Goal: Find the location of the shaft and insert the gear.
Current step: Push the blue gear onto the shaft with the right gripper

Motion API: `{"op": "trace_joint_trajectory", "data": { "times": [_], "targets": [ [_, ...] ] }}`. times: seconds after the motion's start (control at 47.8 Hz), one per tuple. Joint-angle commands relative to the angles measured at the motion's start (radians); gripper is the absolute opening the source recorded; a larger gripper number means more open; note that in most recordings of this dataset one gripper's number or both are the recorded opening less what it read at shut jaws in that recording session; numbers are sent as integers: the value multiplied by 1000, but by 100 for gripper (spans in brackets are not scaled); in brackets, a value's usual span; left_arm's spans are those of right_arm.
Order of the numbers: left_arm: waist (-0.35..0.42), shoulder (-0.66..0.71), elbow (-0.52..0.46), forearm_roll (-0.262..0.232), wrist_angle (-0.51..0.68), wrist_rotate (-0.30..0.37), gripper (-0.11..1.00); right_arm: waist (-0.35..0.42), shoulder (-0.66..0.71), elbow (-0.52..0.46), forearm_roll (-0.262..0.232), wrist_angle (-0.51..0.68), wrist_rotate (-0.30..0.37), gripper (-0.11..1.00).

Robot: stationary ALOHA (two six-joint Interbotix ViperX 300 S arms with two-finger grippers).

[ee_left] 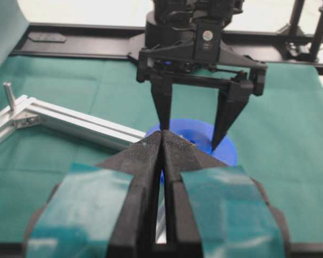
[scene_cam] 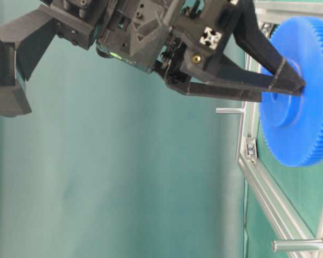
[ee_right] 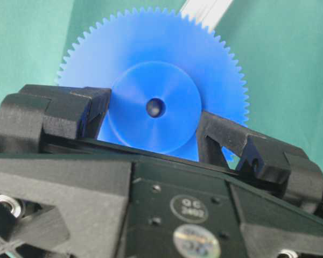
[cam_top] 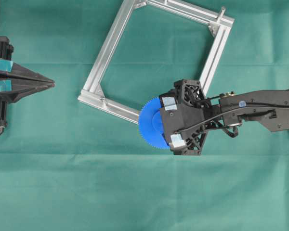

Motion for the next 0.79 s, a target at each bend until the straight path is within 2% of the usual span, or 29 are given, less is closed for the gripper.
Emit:
{"op": "trace_joint_trajectory", "data": {
  "times": [0.0, 0.606, 0.774],
  "targets": [
    [3, 5, -26, -2, -12, -2, 1, -6, -8, -5, 2, -5, 0, 69],
    [3, 3, -26, -2, -12, -3, 1, -12, -25, 6, -5, -38, -2, 69],
    [3, 3, -26, -2, -14, -5, 1, -15, -28, 14, 2, -60, 32, 69]
  ]
}}
